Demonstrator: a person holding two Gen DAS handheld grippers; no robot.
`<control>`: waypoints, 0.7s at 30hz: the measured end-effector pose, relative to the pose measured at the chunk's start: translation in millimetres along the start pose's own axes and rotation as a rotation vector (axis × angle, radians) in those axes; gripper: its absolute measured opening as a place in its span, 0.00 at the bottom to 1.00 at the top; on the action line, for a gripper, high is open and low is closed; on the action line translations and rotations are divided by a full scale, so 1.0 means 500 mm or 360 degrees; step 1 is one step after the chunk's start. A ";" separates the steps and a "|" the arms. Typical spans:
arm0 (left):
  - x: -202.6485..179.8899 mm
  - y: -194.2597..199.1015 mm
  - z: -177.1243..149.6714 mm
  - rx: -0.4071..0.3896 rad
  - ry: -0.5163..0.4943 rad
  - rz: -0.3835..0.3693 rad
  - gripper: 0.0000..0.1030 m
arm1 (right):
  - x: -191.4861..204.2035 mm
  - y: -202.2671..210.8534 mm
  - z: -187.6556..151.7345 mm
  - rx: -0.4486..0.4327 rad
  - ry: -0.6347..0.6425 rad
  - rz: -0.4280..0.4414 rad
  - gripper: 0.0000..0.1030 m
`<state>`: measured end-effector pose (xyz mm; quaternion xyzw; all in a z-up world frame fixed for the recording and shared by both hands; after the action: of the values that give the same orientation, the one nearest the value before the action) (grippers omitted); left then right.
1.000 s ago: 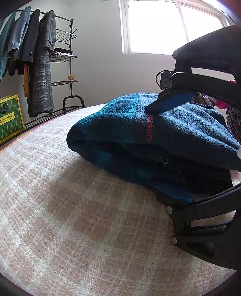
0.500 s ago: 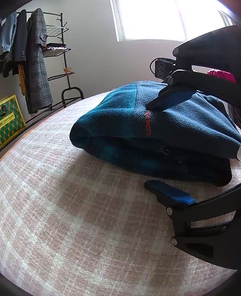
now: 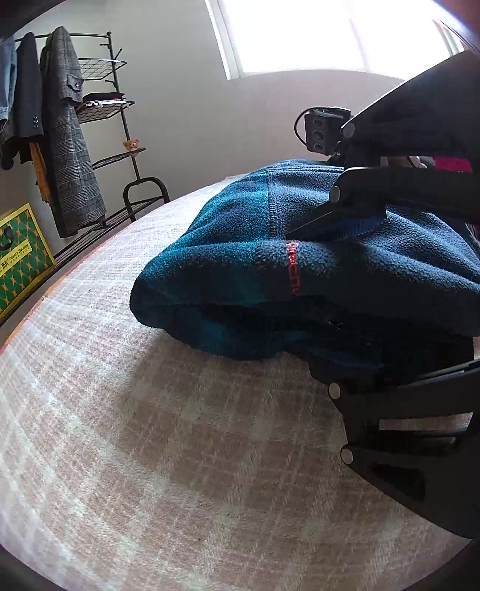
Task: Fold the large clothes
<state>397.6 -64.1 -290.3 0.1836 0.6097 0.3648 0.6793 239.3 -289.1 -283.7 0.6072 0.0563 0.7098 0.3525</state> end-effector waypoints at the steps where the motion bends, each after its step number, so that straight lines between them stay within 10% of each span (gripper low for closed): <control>1: -0.014 0.005 -0.002 -0.0024 -0.0070 0.0053 0.44 | 0.007 0.003 0.002 0.0000 0.0030 -0.0026 0.54; 11: -0.115 0.049 -0.039 -0.0192 -0.0391 0.0283 0.32 | 0.126 0.029 -0.002 -0.0051 0.0377 -0.0407 0.39; 21: -0.245 0.066 -0.077 -0.0271 -0.0606 0.0249 0.31 | 0.220 0.120 0.037 -0.0157 0.0722 -0.0821 0.36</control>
<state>352.6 -137.5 -189.6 0.2379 0.4214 0.4252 0.7649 228.5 -277.5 -158.0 0.3820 0.2505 0.7161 0.5277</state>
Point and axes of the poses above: each gripper's, at about its wrist camera, not at the fingertips, and y roughly against the way its jaws point, x to its left, z to its top, the point moved 7 cm from there along -y, roughly the way its jaws point, and after that the axes turned 5 degrees about z, right-handed, at the moved point
